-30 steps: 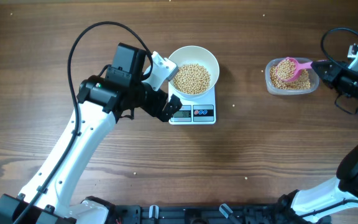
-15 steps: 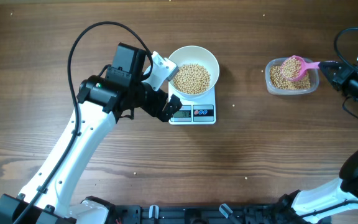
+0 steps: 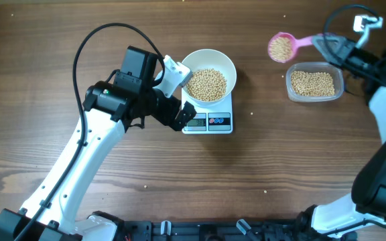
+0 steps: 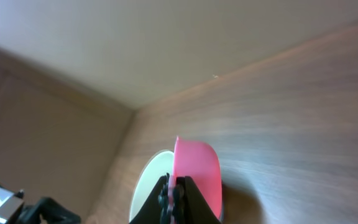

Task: Scoop item into bowl and weigh 150g on scale
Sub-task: 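Carry the filled scoop with the right gripper over the white bowl, then tilt the scoop slightly with the right gripper to trickle soybeans in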

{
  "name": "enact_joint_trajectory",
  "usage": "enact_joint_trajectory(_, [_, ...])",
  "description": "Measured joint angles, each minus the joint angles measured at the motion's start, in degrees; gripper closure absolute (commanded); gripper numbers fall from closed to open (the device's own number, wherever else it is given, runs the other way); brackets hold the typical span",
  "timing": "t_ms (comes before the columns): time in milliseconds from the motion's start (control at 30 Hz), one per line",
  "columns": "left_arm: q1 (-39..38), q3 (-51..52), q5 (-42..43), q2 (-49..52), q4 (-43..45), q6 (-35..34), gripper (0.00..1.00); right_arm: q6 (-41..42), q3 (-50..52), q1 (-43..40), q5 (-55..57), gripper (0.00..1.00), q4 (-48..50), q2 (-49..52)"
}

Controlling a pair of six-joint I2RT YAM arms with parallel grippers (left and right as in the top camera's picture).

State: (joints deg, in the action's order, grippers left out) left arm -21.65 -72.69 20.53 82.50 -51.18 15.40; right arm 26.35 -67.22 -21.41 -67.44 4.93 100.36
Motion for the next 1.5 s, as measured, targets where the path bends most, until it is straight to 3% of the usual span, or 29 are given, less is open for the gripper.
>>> enact_joint_trajectory(167, [0.0,0.0,0.0,0.0,0.0,0.0,0.0,9.9,0.1,8.6,-0.5,0.96,11.5,-0.1])
enact_joint_trajectory(333, [0.0,0.0,0.0,0.0,0.0,0.0,0.0,11.1,0.1,12.1,-0.7,0.96,11.7,-0.1])
enact_joint_trajectory(1033, [0.0,0.0,0.0,0.0,0.0,0.0,0.0,-17.8,0.1,25.5,6.6,0.96,10.4,-0.1])
enact_joint_trajectory(1500, [0.0,0.0,0.0,0.0,0.0,0.0,0.0,-21.9,0.1,26.2,9.2,0.96,10.6,-0.1])
